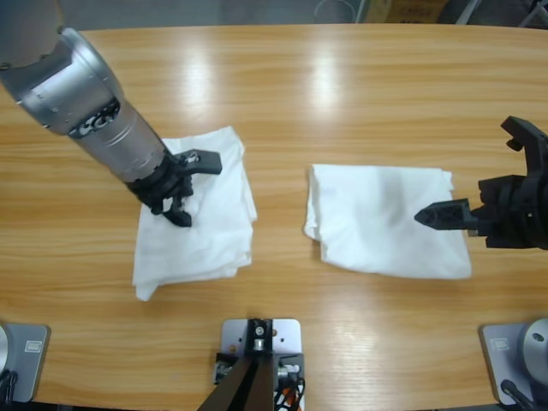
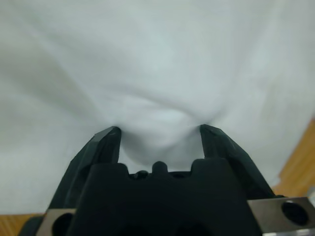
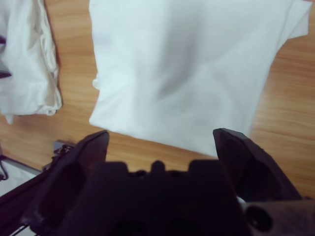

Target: Fold clothes

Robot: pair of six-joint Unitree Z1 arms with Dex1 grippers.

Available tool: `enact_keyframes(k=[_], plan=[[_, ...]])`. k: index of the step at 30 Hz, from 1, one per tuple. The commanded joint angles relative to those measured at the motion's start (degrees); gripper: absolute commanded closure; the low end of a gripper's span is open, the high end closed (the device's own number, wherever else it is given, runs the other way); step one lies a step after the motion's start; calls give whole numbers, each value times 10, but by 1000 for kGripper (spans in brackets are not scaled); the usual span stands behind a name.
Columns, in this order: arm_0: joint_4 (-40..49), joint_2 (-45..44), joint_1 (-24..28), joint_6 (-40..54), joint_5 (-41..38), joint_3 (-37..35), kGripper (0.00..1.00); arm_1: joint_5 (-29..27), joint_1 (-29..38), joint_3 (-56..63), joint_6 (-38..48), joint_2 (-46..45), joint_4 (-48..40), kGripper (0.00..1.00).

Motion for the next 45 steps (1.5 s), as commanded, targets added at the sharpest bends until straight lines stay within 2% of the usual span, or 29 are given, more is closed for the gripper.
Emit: enact_keyframes(k=[1,3,4,7,10,12,15,18,24,29,36,45], plan=[[15,-62,-10,-26,-7,-10,326,11,-65,-28,-39,-15,43,140],[15,-58,-10,-47,-7,-35,324,1,-65,-47,-12,-17,89,142],[15,-58,-10,-51,-6,-53,281,-8,-65,-57,35,-30,115,142],[16,-46,-9,-31,4,-122,254,-8,-59,-44,269,-97,114,126],[81,5,-8,69,3,-235,231,-10,-17,-2,409,-111,60,124],[148,43,-9,141,3,-318,186,-21,32,39,501,-107,-15,127],[210,90,-10,220,4,-406,150,-38,101,79,572,-52,-116,128],[232,114,-18,261,10,-430,119,-54,142,109,614,-27,-143,128],[244,133,-41,272,33,-429,119,-63,152,200,696,-69,-145,128],[246,135,-42,272,35,-429,119,-65,169,248,748,-58,-215,128],[254,132,-42,270,35,-422,119,-72,175,293,756,32,-360,128],[265,126,-45,269,36,-417,119,-141,174,332,715,64,-460,128]])
